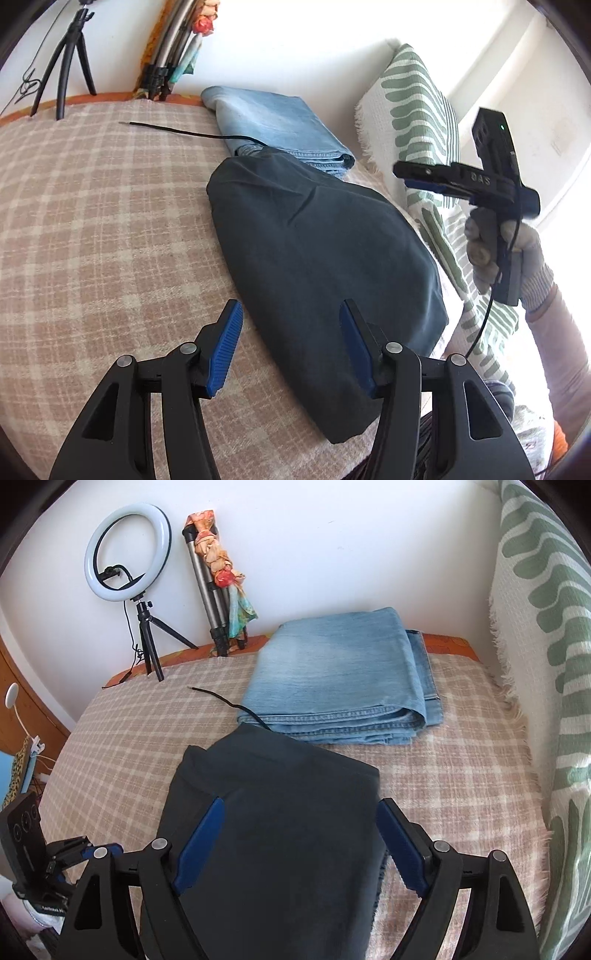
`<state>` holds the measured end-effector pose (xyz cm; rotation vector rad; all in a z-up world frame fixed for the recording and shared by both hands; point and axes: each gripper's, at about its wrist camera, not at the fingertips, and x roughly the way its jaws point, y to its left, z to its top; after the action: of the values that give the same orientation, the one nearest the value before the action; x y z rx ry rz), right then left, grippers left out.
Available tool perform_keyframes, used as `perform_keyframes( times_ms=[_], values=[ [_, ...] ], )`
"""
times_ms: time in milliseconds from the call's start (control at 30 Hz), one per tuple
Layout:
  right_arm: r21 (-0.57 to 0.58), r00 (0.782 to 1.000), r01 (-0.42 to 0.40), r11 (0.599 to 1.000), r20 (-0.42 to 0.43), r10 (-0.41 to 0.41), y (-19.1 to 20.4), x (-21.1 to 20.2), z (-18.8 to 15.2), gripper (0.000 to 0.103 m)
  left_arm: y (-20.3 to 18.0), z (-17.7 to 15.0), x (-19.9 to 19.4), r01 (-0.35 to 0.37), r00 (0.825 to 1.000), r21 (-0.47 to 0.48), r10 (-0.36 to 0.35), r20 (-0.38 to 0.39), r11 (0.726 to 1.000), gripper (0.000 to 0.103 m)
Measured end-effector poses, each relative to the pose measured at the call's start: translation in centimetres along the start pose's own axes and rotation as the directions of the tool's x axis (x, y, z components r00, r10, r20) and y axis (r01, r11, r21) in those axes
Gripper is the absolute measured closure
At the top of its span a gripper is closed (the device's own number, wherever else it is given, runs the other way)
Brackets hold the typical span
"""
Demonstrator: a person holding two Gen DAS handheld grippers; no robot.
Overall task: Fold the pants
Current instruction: 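Close both tools on the edge of the folded grey pants bundle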
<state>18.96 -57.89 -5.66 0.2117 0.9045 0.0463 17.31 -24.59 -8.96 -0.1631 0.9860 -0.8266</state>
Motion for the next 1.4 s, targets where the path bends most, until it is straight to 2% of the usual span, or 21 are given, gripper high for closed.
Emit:
perform_keyframes(
  times_ms=[133,233,467,667,733,800,967,1000,1100,1267,1400],
  values=[
    [0.081,0.998,-0.003,0.997,-0.054,0.007,-3.9,-0.4,-2.7,0.015,1.1,1.3,1.8,0.017,0.999,-0.061,-0.019,-0.033,0.998,0.049],
    [0.159,0.993,-0.085,0.984,-0.073,0.097,-6.3,-0.2,-4.6,0.015,1.5,1.6,3.0,0.026,0.998,-0.091,-0.031,-0.054,0.996,0.049],
    [0.222,0.97,-0.191,0.956,-0.107,0.219,-7.1,2.2,-6.4,0.015,1.9,1.4,5.4,0.018,0.995,-0.124,-0.029,-0.093,0.992,0.049],
    [0.211,0.952,-0.233,0.949,-0.149,0.267,-6.5,4.9,-6.8,0.015,1.8,1.7,6.0,0.033,0.996,-0.146,-0.045,-0.082,0.989,0.05],
    [0.219,0.946,-0.258,0.941,-0.142,0.292,-6.6,5.6,-7.0,0.007,1.5,1.7,6.2,0.034,0.996,-0.15,-0.046,-0.077,0.988,0.05],
    [0.188,0.946,-0.276,0.942,-0.118,0.301,-6.2,5.8,-7.1,0.004,1.3,1.8,6.5,0.036,0.996,-0.151,-0.047,-0.072,0.988,0.05],
    [0.107,0.956,-0.263,0.959,-0.105,0.274,-5.0,5.9,-7.2,0.002,1.0,2.1,7.2,0.063,0.995,-0.173,-0.074,-0.06,0.983,0.052],
    [0.103,0.955,-0.267,0.958,-0.104,0.277,-4.9,5.9,-7.2,0.004,1.0,2.2,7.3,0.064,0.995,-0.172,-0.075,-0.059,0.983,0.052],
    [0.11,0.94,-0.312,0.944,-0.105,0.323,-5.1,5.9,-7.3,0.021,0.4,2.4,7.6,0.05,0.997,-0.146,-0.059,-0.057,0.988,0.052],
    [0.096,0.942,-0.309,0.946,-0.106,0.318,-4.7,6.2,-7.1,0.025,-0.4,2.5,8.0,0.016,0.998,-0.099,-0.022,-0.057,0.995,0.057],
    [0.097,0.947,-0.297,0.95,-0.098,0.306,-4.6,6.2,-7.3,0.035,-0.5,2.6,8.3,-0.004,0.999,-0.09,-0.001,-0.054,0.996,0.065]
  ],
)
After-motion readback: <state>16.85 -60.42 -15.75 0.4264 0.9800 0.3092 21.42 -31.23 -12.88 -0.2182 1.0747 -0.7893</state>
